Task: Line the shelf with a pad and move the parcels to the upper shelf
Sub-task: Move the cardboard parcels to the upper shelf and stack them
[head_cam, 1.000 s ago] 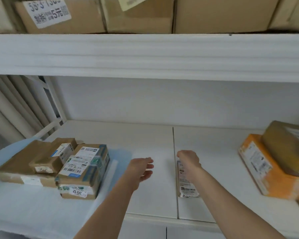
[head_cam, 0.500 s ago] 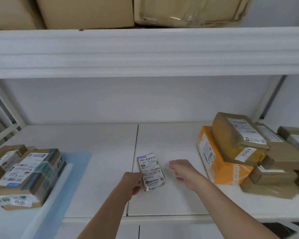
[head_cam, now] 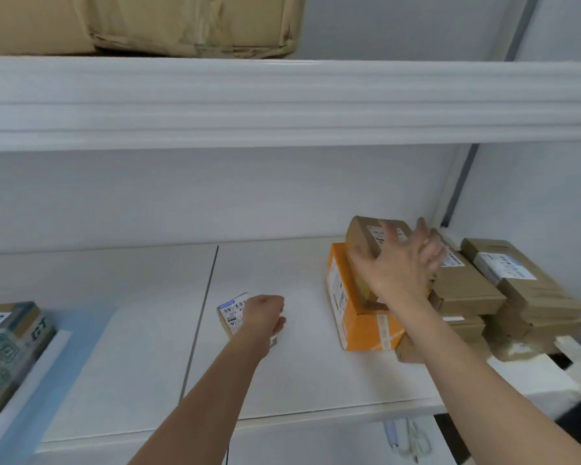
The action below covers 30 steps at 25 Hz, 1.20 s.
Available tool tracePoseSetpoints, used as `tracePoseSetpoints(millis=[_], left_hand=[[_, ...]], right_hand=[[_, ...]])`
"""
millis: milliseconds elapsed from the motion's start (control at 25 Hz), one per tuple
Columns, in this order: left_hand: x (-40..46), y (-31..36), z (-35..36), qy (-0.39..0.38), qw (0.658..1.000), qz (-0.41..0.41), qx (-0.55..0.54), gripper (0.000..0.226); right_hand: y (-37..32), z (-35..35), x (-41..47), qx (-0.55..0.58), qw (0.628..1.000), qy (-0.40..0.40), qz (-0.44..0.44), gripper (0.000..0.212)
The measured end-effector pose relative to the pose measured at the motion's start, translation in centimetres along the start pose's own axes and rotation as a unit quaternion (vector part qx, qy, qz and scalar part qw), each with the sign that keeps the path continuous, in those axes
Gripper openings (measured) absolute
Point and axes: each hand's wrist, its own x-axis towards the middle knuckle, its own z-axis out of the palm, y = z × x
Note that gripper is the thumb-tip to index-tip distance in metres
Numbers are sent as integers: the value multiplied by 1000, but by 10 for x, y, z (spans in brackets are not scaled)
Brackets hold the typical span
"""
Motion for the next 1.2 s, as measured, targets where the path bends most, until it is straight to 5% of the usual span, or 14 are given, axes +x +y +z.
tracePoseSetpoints(millis=[200,440,600,760,840,960,1120,1200], left_hand=[[-8,6,21,-76,997,-2,21,9],[-14,18,14,-90,996,9,13,17],[-14,30,-10,-70,997,23,-11,18],[-12,34,-36,-63,996,30,-62,24],[-12,35,-50,-49,995,32,-81,27],[-13,34,-69,-20,994,26,-100,29],[-19,34,-97,40,991,31,-124,35],[-24,34,-116,63,988,40,-135,38]], right_hand=[[32,-1,4,42,976,-195,86,81],[7,-13,8,260,953,-128,84,68],[-25,-6,1,535,801,-226,143,48],[-42,6,-3,666,607,-358,243,50],[-51,12,-7,684,563,-381,266,51],[-63,20,-17,672,564,-406,257,46],[-88,29,-29,559,684,-427,194,27],[-102,36,-37,519,706,-459,147,22]])
